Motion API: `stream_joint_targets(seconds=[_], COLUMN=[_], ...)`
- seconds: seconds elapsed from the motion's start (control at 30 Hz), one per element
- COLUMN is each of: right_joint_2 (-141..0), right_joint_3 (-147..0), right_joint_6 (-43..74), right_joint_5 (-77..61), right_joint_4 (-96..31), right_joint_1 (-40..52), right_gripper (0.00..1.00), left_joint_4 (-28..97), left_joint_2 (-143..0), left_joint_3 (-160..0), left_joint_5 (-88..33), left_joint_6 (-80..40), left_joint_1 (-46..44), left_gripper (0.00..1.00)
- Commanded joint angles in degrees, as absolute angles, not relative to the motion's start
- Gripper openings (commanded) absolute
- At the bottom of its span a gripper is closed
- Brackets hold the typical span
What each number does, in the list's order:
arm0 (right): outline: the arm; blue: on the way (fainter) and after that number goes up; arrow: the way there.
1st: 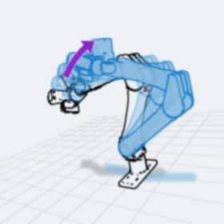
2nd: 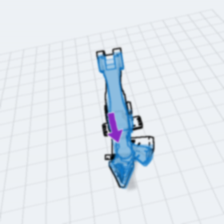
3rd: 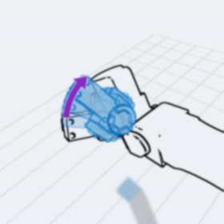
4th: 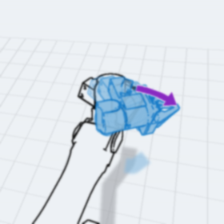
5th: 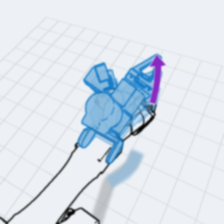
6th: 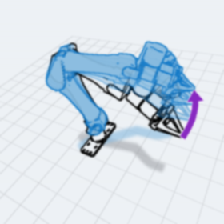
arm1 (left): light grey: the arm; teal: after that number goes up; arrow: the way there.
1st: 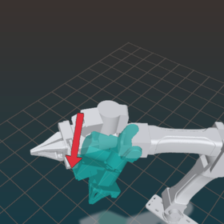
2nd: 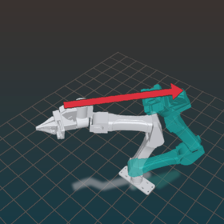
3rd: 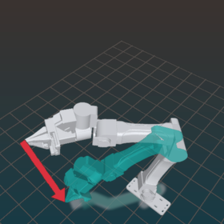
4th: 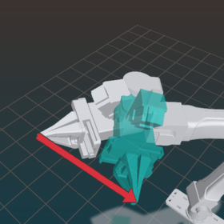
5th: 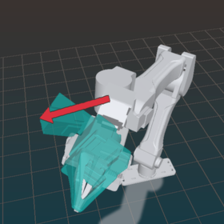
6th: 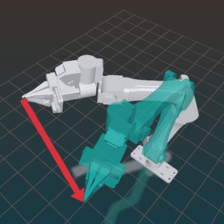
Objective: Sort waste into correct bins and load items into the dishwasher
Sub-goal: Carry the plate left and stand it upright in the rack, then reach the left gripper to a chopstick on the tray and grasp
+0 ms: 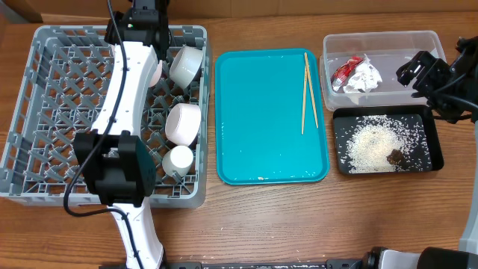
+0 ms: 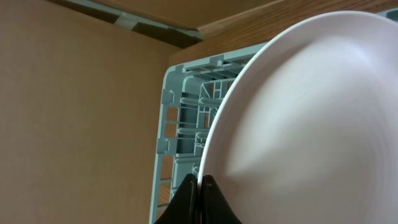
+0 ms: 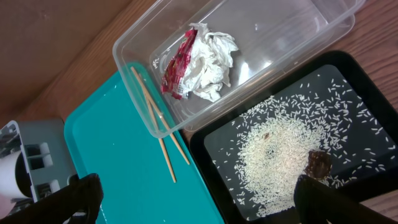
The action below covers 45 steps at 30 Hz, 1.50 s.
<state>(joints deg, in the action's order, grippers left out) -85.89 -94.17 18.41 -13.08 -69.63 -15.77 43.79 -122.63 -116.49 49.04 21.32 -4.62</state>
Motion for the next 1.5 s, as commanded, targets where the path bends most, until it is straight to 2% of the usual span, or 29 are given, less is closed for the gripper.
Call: stream_joint_targets(seconds=[0.0,0.03,0.07,0.2,0.27,0.4,0.47,0.6,0.67,0.77,0.87,1.07,1.3,1.37,1.47], right_joint_2=[-85.60,-85.60,-85.60,-85.60,-85.60,-85.60,-85.60,-85.60,-85.60,-85.60,-85.60,-85.60,-85.60,-85.60,-85.60], right_joint_3=[-94.96,-94.96,-94.96,-94.96,-94.96,-94.96,-94.96,-94.96,-94.96,-94.96,-94.96,-94.96,-94.96,-94.94,-94.96], right_joint_6=[18.68,18.70,18.70,18.70,18.68,18.70,18.70,18.70,18.70,18.68,18.68,18.70,18.70,18.70,18.70], right_joint_5=[-12.67,-12.64,-12.67,-12.64,-12.67,-12.64,-12.67,-12.67,-12.64,-12.67,-12.64,-12.64,-12.64,-12.67,-12.67], right_joint_4=[-69.30,-69.30,-69.30,-69.30,-69.30,-69.30,-69.30,-69.30,-69.30,-69.30,-69.30,-69.30,-69.30,-69.30,-69.30], right_joint_1=[-15.92,-15.92,-15.92,-15.92,-15.92,-15.92,-15.92,-15.92,-15.92,-15.92,-15.92,-15.92,-15.92,-15.92,-15.92], right_gripper=[1.00,1.00,1.00,1.00,1.00,1.00,1.00,1.00,1.00,1.00,1.00,1.00,1.00,1.00,1.00], left_joint_4=[42.59,42.70,43.81,46.11,46.30,47.20,49.41,60.38,67.99,72.03,71.88,69.78,63.40,61.60,60.01], left_joint_2=[-122.37,-122.37,-122.37,-122.52,-122.52,-122.13,-121.36,-118.93,-117.16,-115.72,-116.05,-122.26,-134.65,-137.97,-141.71], left_joint_3=[-116.73,-116.73,-116.73,-116.73,-116.73,-116.88,-118.10,-125.80,-131.87,-135.63,-135.20,-133.10,-133.10,-133.10,-133.10], left_joint_5=[48.71,46.76,41.36,32.77,31.27,31.73,31.73,28.21,20.64,11.09,5.06,3.57,3.57,3.55,3.55], left_joint_6=[21.67,21.65,21.54,17.69,16.12,13.43,10.94,2.72,-0.64,-3.77,-6.04,-17.50,-24.12,-25.96,-29.06], left_joint_1=[-4.45,-4.45,-4.45,-4.34,-4.14,-4.10,-4.10,-5.56,-8.10,-12.03,-16.88,-27.44,-37.69,-39.53,-41.15], left_gripper=[0.04,0.07,0.17,0.26,0.33,0.52,0.56,0.56,0.54,0.59,0.65,0.66,0.83,0.84,0.79])
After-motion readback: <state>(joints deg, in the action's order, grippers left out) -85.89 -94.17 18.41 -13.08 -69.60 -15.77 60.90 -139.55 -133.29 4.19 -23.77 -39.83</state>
